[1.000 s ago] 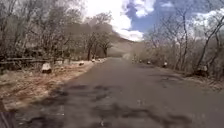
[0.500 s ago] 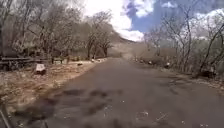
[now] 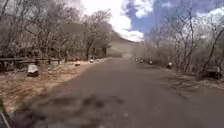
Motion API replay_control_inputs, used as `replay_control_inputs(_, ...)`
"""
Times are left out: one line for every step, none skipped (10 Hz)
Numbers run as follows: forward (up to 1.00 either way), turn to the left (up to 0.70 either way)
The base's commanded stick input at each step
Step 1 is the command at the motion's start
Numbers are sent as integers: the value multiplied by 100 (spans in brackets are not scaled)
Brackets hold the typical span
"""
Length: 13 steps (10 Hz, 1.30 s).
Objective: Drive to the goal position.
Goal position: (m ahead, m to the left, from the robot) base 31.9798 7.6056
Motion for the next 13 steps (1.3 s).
replay_control_inputs(70, 0)
replay_control_inputs(70, 0)
replay_control_inputs(70, 0)
replay_control_inputs(70, 0)
replay_control_inputs(70, 0)
replay_control_inputs(70, 0)
replay_control_inputs(70, 0)
replay_control_inputs(70, 0)
replay_control_inputs(70, 0)
replay_control_inputs(70, 0)
replay_control_inputs(70, 0)
replay_control_inputs(70, 0)
replay_control_inputs(70, 0)
